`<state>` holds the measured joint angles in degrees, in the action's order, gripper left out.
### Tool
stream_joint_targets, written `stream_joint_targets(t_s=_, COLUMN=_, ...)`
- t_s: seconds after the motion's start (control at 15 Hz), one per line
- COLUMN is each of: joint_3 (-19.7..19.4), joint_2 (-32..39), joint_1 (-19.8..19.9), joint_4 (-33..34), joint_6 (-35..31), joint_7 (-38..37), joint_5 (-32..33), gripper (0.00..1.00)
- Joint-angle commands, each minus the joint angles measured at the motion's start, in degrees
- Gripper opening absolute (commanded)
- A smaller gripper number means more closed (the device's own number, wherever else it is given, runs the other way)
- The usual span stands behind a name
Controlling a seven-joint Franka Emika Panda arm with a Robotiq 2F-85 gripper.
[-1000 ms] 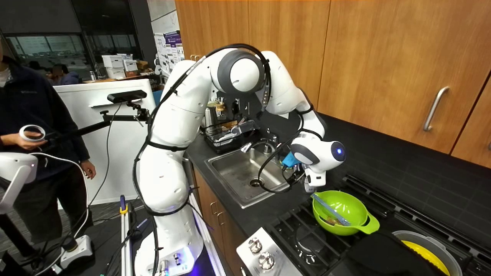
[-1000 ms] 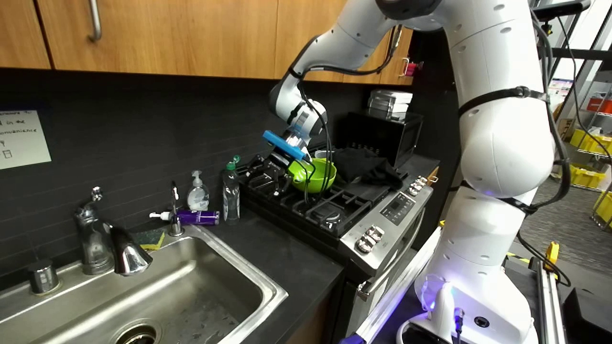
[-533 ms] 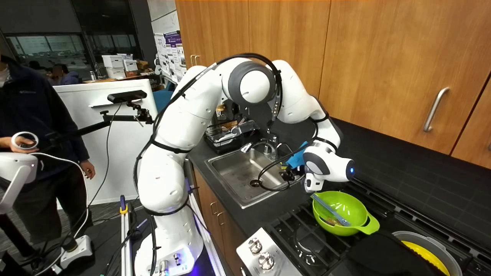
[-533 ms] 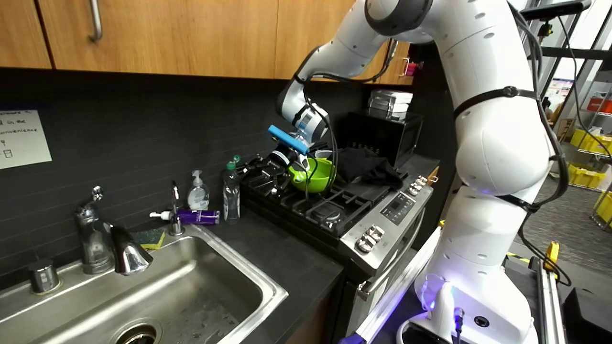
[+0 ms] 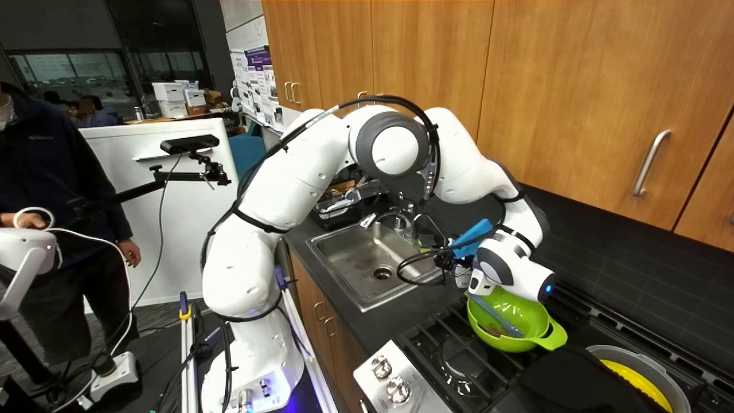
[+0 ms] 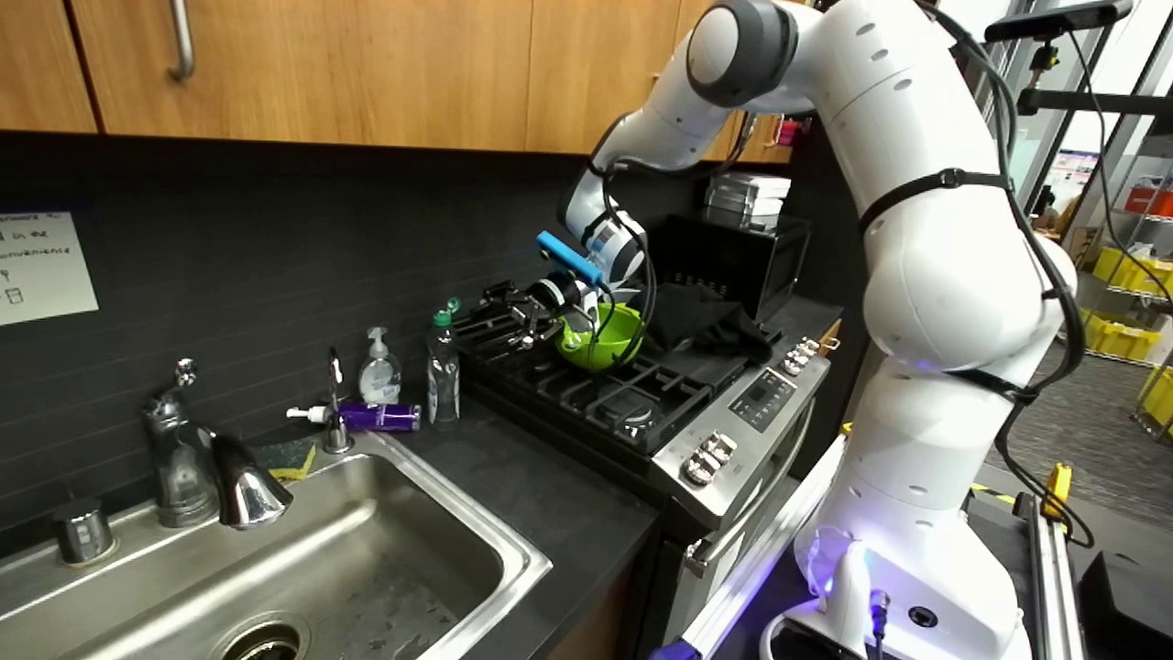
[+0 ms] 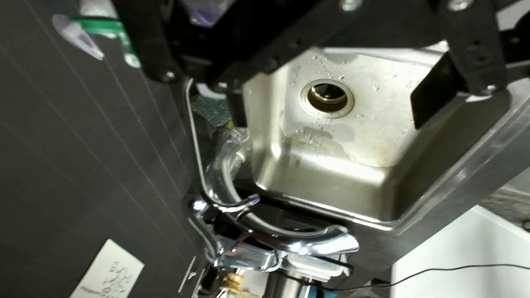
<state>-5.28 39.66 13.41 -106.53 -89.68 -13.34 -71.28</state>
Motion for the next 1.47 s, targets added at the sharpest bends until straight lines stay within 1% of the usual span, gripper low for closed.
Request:
stream_joint_targets(t_s=0.0, joint_3=-0.81, joint_2=1.86, joint_1=1.80, joint_4=2.93, joint_6=3.14, joint_7=-2.50, joint_5=-7.78, gripper=1.00)
stream_joint_targets(t_s=0.07, joint_3=-1.09, joint_2=1.67, joint_1=1.91, joint_4=2.61, joint_6=1.91, joint_7=-2.11, joint_5=-10.79, gripper=1.00)
stream_joint_targets(t_s=0.33, joint_3=-1.93, joint_2=-0.44, joint_1=0.31, joint_4=-0.49, joint_6=-7.61, joint_7=3.34, joint_5=-22.52, gripper=1.00)
stream_joint_targets(t_s=0.53, joint_3=-1.80, joint_2=-1.09, joint_1=-1.23, joint_4=-1.44, joint_6=-14.14, joint_7=7.56, joint_5=-28.25, gripper=1.00)
stream_joint_targets(t_s=0.93, joint_3=-1.31, joint_2=-1.29, joint_1=-4.53, joint_4=-2.42, joint_6=-22.90, joint_7=11.74, joint_5=-33.13, gripper=1.00)
stream_joint_targets(t_s=1.4, joint_3=-1.07, joint_2=-1.52, joint_1=-6.48, joint_4=-3.06, joint_6=-27.80, joint_7=12.54, joint_5=-34.34, gripper=1.00)
